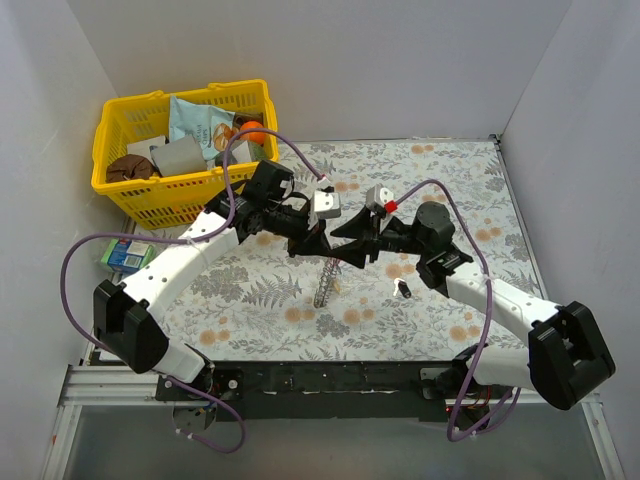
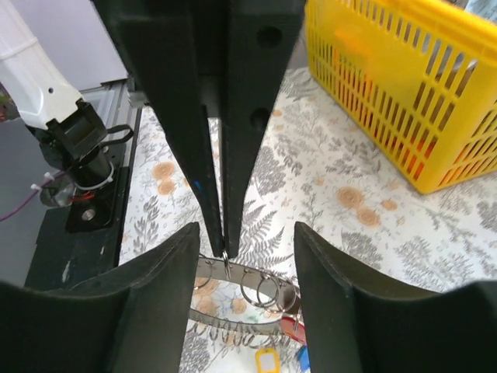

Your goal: Put the keys on the keyring

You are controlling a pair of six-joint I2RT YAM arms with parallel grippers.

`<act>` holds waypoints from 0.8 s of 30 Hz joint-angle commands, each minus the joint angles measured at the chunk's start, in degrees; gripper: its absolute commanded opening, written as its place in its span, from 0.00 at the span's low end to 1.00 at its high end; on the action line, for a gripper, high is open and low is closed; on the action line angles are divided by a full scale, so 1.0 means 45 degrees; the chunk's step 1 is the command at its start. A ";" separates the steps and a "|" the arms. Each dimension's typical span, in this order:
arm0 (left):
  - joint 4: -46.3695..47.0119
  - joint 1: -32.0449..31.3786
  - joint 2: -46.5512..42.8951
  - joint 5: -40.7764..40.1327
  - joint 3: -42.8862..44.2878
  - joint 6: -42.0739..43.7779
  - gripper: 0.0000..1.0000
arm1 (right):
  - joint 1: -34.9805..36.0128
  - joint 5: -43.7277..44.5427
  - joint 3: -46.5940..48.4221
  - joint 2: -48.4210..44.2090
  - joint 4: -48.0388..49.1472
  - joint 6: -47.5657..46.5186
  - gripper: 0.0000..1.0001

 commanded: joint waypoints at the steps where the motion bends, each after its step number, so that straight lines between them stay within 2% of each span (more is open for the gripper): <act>1: -0.1108 -0.0200 -0.0348 -0.0531 0.0866 0.0645 0.00 | -0.0060 -0.0520 0.0615 0.0202 -0.0939 -0.0267 0.55; 4: -0.1245 -0.0278 -0.0329 -0.0688 0.1003 0.0723 0.00 | -0.0080 -0.0793 0.0771 0.0222 -0.1387 -0.0598 0.49; 8: -0.1558 -0.0337 -0.0212 -0.1001 0.1199 0.0821 0.00 | -0.0119 -0.1710 0.1005 0.0358 -0.2051 -0.1048 0.47; 18: -0.1421 -0.0415 -0.0250 -0.0865 0.1218 0.0840 0.00 | -0.0119 -0.2005 0.1142 0.0807 -0.1721 -0.0795 0.40; 24: -0.1226 -0.0454 -0.0231 -0.0728 0.1140 0.0704 0.00 | -0.0119 -0.2103 0.1240 0.1178 -0.1545 -0.0483 0.26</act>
